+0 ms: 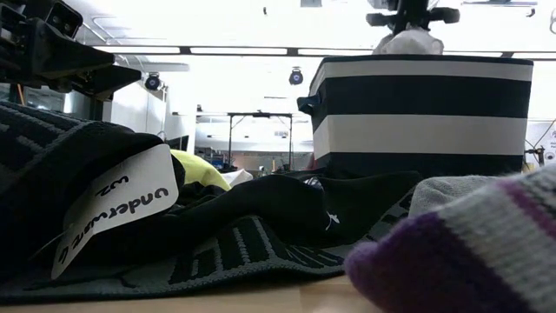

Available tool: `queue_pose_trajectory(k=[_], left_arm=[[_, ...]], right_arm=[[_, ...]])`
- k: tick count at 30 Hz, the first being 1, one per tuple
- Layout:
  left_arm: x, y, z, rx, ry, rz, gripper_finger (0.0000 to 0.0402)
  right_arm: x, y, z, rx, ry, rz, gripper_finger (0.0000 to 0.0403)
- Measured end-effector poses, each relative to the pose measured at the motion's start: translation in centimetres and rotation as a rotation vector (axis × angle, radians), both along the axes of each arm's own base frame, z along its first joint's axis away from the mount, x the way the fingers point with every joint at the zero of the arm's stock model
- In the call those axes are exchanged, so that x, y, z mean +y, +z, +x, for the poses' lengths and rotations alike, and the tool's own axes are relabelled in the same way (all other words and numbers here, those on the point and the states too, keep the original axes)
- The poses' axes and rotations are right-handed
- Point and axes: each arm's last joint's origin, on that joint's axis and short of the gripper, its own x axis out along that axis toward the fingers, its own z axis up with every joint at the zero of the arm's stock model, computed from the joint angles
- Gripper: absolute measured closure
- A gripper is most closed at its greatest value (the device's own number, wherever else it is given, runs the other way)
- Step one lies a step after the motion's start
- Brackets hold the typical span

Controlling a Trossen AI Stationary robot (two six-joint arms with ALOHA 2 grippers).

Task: Pick & Place Cloths
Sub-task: Put the white shirt into the blue bin

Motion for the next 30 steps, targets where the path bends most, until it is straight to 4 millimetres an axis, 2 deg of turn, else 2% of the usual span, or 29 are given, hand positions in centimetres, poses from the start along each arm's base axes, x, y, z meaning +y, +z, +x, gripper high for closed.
queue_pose_trajectory(k=[8,23,30], left_arm=[[0.0,0.0,0.0,0.0,0.0,0.0,0.0121],[0.0,0.0,0.0,0.0,0.0,0.0,0.0121],[0.0,0.0,0.0,0.0,0.0,0.0,0.0121]], right_arm=[[-2.6,-2.5,1.4,0.047,-0.013,0.142,0.0378],[-7.7,-6.7,1.6,0.121,-0.063,0.369,0.0381],[-9.4,-8.8,2.0,0.124,-0.049,0.492,0.0381]])
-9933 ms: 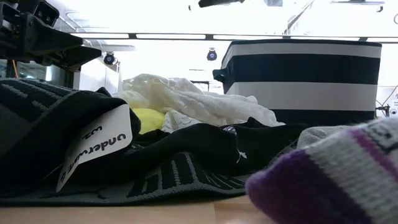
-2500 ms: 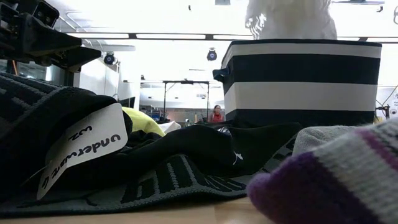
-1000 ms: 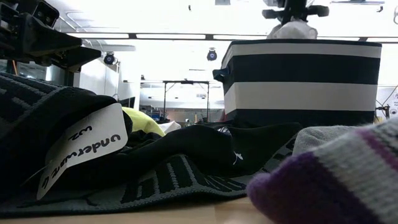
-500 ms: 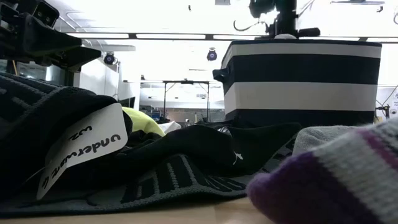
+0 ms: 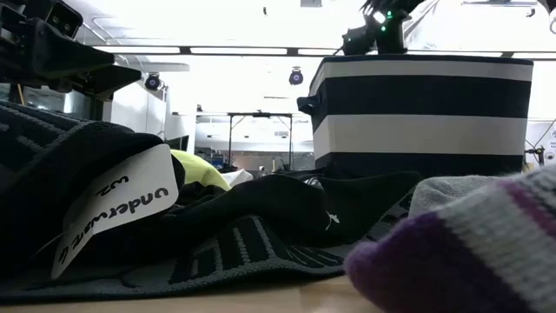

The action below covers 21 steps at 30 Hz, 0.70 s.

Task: Pick & Place Cloths
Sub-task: Put the white shirt into the blue bin

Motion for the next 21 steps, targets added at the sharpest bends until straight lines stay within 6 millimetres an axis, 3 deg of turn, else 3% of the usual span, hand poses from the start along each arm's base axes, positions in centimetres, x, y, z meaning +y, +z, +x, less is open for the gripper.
queue_pose_trajectory(k=[21], left_arm=[[0.0,0.0,0.0,0.0,0.0,0.0,0.0121]], right_arm=[[-1.8,-2.5,0.3,-0.015,0.003,0.139,0.0372]])
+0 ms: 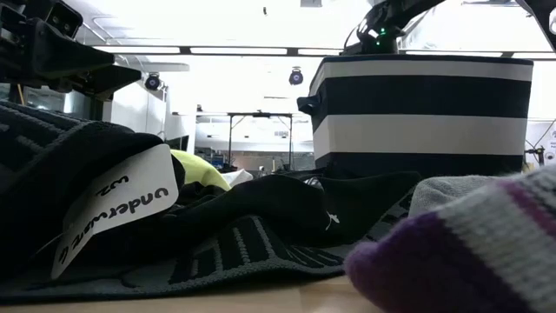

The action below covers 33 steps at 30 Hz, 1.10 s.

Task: Pick & Place Cloths
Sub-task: Put the white shirt into the blue bin, then put the yellow shirt into the blue bin

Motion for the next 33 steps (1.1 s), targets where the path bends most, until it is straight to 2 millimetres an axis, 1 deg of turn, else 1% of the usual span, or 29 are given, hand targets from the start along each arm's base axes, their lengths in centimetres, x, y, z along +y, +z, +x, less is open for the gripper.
queue_pose_trajectory(k=[3,7,11,15,21,26,33], left_arm=[[0.0,0.0,0.0,0.0,0.0,0.0,0.0121],[0.0,0.0,0.0,0.0,0.0,0.0,0.0121],[0.0,0.0,0.0,0.0,0.0,0.0,0.0121],[0.0,0.0,0.0,0.0,0.0,0.0,0.0121],[0.0,0.0,0.0,0.0,-0.001,0.0,0.0121],[0.0,0.0,0.0,0.0,0.0,0.0,0.0121],[0.0,0.0,0.0,0.0,0.0,0.0,0.0121]], right_arm=[[0.0,0.1,-0.1,0.007,0.012,-0.001,0.035],[0.3,0.3,0.0,0.024,0.032,-0.019,0.0311],[0.7,1.0,-0.2,0.031,0.043,-0.051,0.0269],[1.3,2.1,-0.6,0.01,0.063,-0.074,0.0228],[2.8,4.4,-1.7,-0.039,0.081,-0.134,0.0179],[4.6,6.9,-3.0,-0.105,0.083,-0.195,0.0163],[8.5,9.8,-3.7,-0.195,0.141,-0.28,0.0166]])
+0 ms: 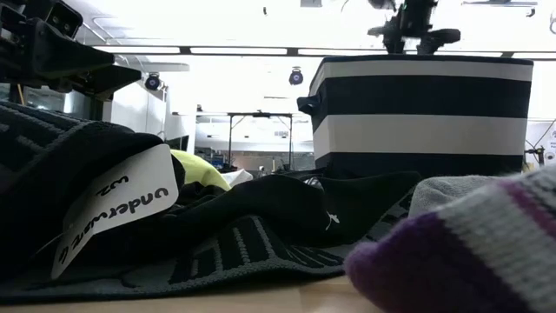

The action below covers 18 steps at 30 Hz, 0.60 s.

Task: Pick & Place Cloths
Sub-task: Put the yellow shirt into the blue bin

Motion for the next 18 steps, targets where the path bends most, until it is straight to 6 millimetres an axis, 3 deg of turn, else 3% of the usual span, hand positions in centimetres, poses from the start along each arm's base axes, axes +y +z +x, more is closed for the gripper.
queue_pose_trajectory(k=[6,18], left_arm=[[0.0,0.0,0.0,0.0,0.0,0.0,0.0121],[0.0,0.5,0.0,-0.041,0.003,-0.007,0.0121]], right_arm=[[3.5,1.3,0.7,-0.033,0.08,-0.072,0.0166],[9.4,1.9,4.0,-0.096,0.223,-0.206,0.0166]])
